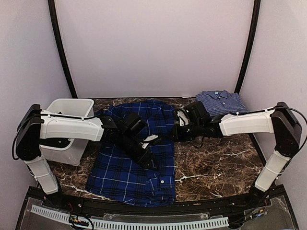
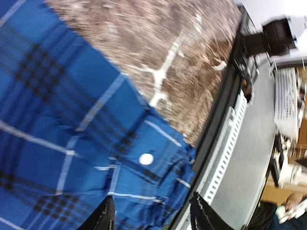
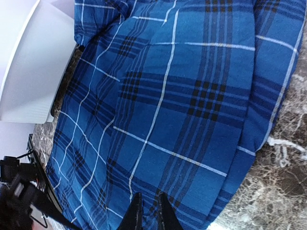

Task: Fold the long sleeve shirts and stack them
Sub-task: Fold the sleeve of the 1/3-folded shirt, then move the 1/3-folded shirt to the center of the board.

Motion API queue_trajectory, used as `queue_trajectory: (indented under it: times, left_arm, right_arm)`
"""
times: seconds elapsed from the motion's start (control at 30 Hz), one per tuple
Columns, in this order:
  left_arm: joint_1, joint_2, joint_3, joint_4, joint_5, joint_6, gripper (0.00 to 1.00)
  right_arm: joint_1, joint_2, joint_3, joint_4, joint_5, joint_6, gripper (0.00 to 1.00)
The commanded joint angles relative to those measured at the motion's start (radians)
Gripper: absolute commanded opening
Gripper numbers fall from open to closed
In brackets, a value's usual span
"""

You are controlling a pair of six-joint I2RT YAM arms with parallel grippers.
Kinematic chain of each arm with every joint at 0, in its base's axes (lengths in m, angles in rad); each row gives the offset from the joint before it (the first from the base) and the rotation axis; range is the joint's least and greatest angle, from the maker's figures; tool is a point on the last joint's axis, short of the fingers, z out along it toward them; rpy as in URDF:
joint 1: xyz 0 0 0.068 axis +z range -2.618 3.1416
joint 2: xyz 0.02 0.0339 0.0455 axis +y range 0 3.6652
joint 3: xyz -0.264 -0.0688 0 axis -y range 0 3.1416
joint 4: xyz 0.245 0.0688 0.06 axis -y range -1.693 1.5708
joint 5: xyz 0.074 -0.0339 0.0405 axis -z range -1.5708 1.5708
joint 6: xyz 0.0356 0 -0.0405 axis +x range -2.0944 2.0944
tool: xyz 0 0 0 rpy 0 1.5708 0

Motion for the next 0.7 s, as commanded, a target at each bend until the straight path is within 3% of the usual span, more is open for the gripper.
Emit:
queue_trajectory:
  times: [0.0,0.33,0.67]
  left_arm:
    - [0.103,-0.063,-0.066,0.077,-0.037,-0.109,0.51]
    - [0.234,-0.09,-0.2,0.075,-0.194,-0.195,0.49]
    - [0.258,-0.168,-0.286,0.083,-0.253,-0.221,0.49]
  right_arm:
    - [0.019,0.065,-0.027,0.115,-0.064,0.049,0.1]
    - [0.019,0.24,-0.057,0.225,-0.116,0.104,0.09]
    - [0.014,0.181,-0.041,0.134,-0.051,0.088,0.09]
